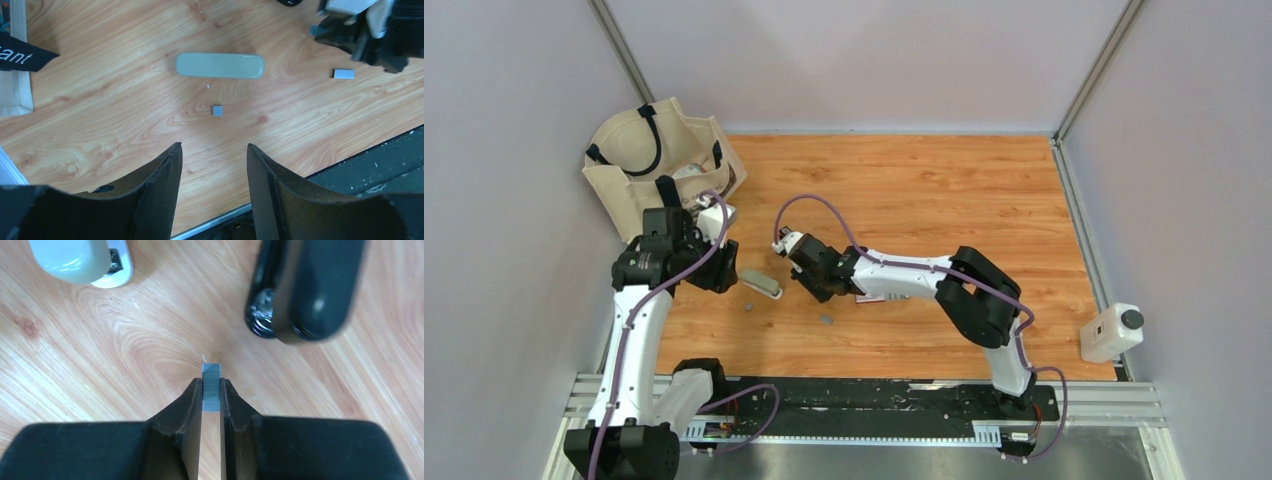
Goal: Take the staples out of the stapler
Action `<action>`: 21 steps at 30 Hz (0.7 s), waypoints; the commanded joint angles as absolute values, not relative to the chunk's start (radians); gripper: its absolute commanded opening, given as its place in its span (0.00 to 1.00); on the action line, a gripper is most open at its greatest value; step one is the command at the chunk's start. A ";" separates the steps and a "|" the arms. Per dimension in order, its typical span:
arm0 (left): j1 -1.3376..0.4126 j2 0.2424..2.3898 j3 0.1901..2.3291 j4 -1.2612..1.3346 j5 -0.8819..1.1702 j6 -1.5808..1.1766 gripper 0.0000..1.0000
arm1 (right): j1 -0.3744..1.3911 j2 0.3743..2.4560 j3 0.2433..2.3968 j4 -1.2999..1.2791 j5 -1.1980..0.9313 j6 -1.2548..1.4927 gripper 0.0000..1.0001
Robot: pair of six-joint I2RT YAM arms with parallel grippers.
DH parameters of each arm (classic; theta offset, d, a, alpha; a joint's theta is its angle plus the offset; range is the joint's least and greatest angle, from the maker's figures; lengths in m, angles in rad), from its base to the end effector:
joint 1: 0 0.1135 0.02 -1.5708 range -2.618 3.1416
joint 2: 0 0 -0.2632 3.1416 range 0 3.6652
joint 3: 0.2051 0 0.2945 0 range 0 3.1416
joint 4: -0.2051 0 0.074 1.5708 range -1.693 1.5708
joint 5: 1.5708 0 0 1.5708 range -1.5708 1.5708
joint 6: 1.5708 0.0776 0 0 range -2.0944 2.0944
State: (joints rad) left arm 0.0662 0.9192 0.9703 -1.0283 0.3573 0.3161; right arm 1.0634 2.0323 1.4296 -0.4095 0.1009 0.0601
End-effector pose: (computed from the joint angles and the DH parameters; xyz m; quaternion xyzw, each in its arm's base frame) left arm 0.2286 -0.0120 0.2758 0.1689 0.9272 -0.1122 0.3148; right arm 0.2444 0.4235 0.1069 -0.4495 0.8484 0.1056 0.2588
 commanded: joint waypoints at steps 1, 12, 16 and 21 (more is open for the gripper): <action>0.071 0.899 0.965 -1.023 0.371 0.319 0.59 | 1.069 1.892 1.402 -0.460 0.266 0.222 0.17; 0.072 0.871 0.956 -1.029 0.382 0.328 0.59 | 1.048 1.689 1.192 -0.611 0.457 0.503 0.18; 0.072 0.876 0.957 -1.035 0.390 0.330 0.59 | 1.034 1.671 1.118 -0.606 0.471 0.564 0.15; 0.071 0.879 0.959 -1.040 0.396 0.333 0.59 | 1.034 1.651 1.075 -0.606 0.524 0.617 0.15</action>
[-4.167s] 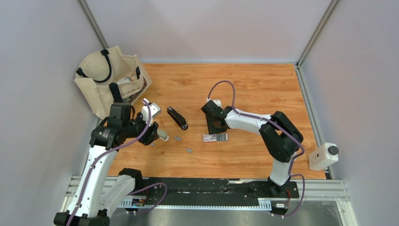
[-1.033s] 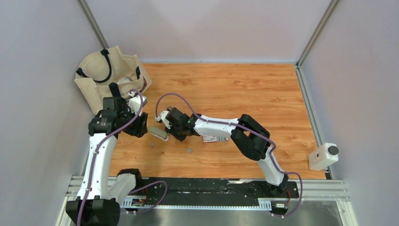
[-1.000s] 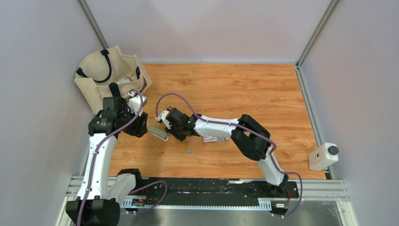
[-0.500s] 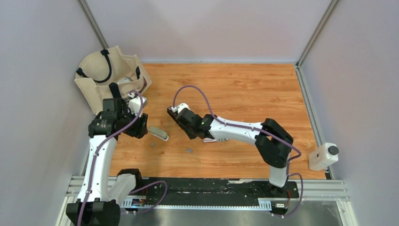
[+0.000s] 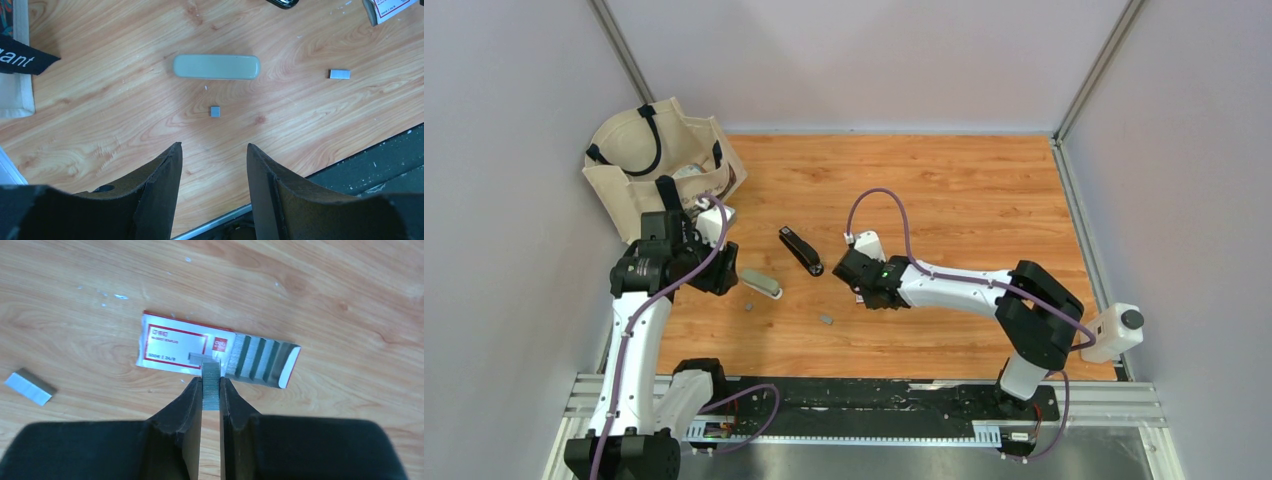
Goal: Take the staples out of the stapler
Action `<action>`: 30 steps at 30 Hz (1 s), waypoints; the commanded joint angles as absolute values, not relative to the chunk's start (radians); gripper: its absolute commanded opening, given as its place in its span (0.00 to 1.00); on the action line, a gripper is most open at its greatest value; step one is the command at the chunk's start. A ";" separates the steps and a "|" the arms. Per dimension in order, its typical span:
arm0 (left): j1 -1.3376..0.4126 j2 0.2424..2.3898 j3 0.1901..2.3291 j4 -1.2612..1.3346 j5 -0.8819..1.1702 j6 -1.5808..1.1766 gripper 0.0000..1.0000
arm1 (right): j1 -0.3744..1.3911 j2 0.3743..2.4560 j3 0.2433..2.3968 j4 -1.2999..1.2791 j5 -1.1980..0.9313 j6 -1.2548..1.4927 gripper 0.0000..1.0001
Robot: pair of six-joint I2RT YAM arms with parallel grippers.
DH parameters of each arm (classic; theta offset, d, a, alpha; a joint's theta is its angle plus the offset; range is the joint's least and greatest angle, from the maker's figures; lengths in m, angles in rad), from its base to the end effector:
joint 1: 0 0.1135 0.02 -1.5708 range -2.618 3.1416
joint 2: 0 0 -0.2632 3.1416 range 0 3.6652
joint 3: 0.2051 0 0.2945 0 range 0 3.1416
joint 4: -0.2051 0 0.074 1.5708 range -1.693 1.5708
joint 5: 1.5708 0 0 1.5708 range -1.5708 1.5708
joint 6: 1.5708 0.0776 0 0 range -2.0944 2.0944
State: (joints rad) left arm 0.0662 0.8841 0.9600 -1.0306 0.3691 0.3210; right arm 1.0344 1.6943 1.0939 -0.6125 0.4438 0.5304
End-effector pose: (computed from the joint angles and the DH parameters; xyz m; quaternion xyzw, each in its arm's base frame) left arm 0.2220 -0.0133 0.2793 0.1742 0.9221 -0.1143 0.3261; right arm 0.2201 0.3050 0.1263 -0.2014 0.9394 -0.0312 0.2758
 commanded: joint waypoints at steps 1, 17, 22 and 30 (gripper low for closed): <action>0.072 0.879 0.959 -1.039 0.396 0.333 0.59 | 1.032 1.644 1.062 -0.603 0.541 0.621 0.15; 0.072 0.877 0.951 -1.039 0.405 0.334 0.59 | 1.000 1.669 1.029 -0.554 0.571 0.655 0.15; 0.072 0.877 0.951 -1.039 0.403 0.334 0.59 | 0.989 1.670 1.011 -0.534 0.569 0.658 0.15; 0.072 0.873 0.950 -1.037 0.405 0.334 0.59 | 0.989 1.683 1.011 -0.532 0.587 0.672 0.15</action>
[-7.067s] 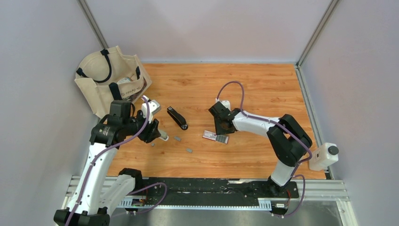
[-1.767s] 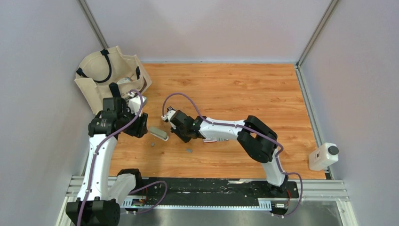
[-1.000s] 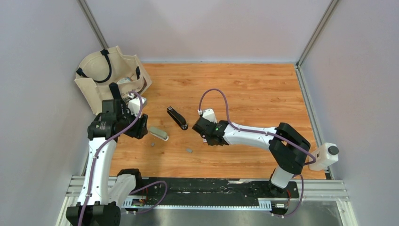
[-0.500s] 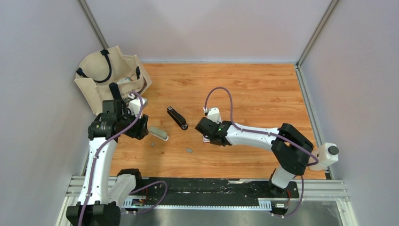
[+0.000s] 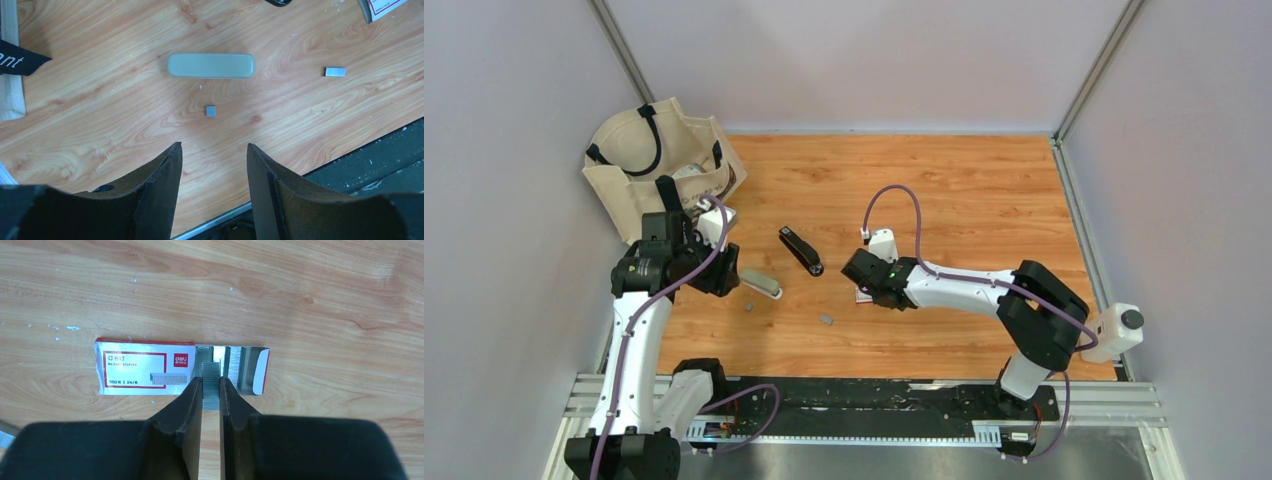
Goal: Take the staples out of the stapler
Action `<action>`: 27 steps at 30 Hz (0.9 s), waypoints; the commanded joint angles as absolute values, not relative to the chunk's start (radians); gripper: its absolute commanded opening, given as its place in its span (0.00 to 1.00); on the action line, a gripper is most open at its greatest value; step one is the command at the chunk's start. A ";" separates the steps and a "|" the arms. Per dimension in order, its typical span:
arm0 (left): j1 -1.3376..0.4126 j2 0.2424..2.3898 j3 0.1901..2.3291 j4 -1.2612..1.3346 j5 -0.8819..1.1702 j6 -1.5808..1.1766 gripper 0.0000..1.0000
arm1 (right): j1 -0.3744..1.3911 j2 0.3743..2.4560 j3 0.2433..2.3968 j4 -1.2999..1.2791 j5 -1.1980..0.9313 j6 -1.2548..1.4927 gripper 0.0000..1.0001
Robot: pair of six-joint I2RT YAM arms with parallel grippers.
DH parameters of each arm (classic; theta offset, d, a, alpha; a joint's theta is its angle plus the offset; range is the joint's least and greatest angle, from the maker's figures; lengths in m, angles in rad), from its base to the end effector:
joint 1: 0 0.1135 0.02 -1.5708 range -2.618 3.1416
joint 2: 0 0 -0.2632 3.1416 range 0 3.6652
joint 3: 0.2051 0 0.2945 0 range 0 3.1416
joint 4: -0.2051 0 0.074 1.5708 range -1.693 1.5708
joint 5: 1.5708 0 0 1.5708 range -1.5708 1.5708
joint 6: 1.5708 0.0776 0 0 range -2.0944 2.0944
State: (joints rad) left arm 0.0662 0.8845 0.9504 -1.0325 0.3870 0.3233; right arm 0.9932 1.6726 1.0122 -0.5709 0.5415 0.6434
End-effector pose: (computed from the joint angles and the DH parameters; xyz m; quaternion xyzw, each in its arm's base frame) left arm 0.2213 -0.0147 0.2759 0.1769 0.9218 -0.1236 0.3220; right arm 0.2290 0.2781 0.1134 -0.1208 0.9431 -0.0613 0.3037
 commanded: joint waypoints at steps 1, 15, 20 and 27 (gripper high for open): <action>0.072 0.874 0.950 -1.035 0.405 0.334 0.59 | 0.988 1.686 1.012 -0.531 0.588 0.672 0.16; 0.071 0.870 0.937 -1.029 0.403 0.334 0.59 | 0.965 1.692 0.991 -0.497 0.555 0.670 0.16; 0.072 0.870 0.936 -1.028 0.407 0.334 0.59 | 0.960 1.693 0.986 -0.483 0.540 0.658 0.17; 0.071 0.868 0.933 -1.026 0.407 0.336 0.59 | 0.960 1.680 0.973 -0.462 0.528 0.646 0.17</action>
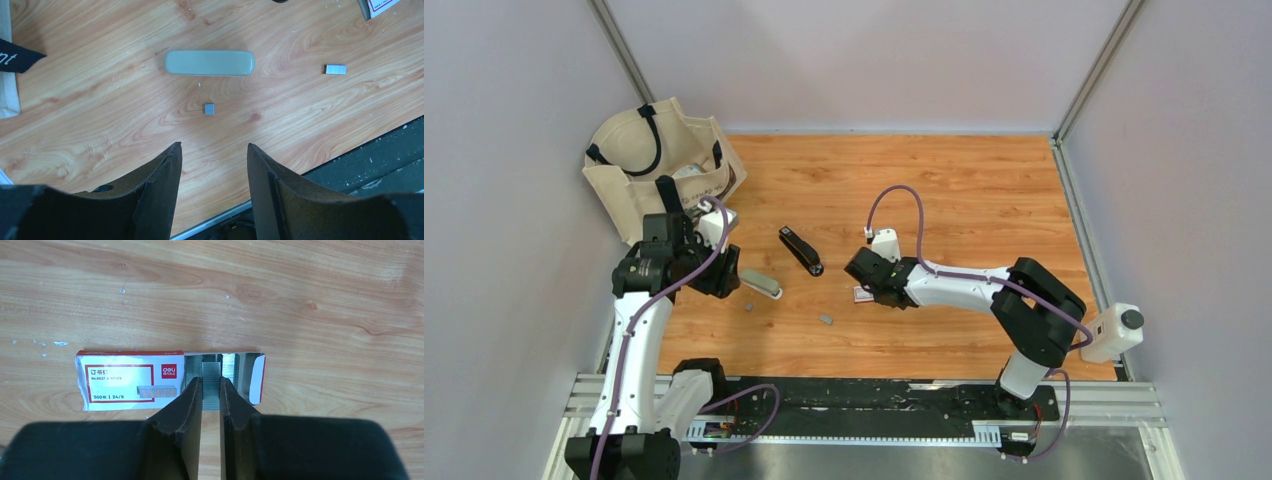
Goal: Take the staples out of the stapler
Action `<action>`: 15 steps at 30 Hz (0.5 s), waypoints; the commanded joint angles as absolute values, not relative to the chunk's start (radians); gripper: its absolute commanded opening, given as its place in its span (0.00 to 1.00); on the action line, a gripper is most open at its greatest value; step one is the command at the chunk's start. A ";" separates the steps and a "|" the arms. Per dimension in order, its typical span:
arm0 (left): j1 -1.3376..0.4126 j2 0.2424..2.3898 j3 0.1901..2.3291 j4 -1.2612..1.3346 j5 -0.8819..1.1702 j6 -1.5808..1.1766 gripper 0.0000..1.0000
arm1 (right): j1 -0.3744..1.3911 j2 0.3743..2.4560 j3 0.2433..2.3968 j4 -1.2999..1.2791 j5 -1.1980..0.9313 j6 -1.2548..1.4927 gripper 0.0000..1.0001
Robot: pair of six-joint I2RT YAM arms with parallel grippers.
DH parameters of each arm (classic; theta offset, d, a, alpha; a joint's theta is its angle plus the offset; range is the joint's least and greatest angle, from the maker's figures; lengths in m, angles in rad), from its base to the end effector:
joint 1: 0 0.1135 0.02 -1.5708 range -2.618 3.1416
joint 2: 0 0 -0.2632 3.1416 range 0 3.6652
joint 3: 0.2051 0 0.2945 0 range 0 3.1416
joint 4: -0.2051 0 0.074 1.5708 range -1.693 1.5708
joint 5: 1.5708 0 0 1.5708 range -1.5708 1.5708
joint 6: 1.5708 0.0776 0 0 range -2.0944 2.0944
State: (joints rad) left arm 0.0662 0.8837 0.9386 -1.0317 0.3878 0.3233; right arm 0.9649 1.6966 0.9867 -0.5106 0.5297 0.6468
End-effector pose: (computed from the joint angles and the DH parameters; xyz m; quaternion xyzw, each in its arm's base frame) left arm 0.2207 -0.0148 0.2718 0.1762 0.9233 -0.1252 0.3174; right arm 0.2368 0.2729 0.0998 -0.1055 0.9456 -0.0572 0.3024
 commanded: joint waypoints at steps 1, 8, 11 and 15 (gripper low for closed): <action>0.072 0.870 0.933 -1.026 0.408 0.336 0.59 | 0.960 1.671 0.973 -0.462 0.529 0.647 0.17; 0.071 0.871 0.931 -1.026 0.410 0.336 0.59 | 0.960 1.654 0.965 -0.454 0.538 0.655 0.17; 0.071 0.873 0.931 -1.025 0.410 0.336 0.59 | 0.960 1.644 0.957 -0.451 0.541 0.661 0.17; 0.072 0.874 0.931 -1.026 0.414 0.337 0.60 | 0.960 1.626 0.950 -0.443 0.546 0.663 0.16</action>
State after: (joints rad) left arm 0.0662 0.8825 0.9348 -1.0317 0.3912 0.3237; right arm 0.9653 1.6764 0.9607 -0.4805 0.5297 0.6445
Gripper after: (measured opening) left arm 0.597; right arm 0.167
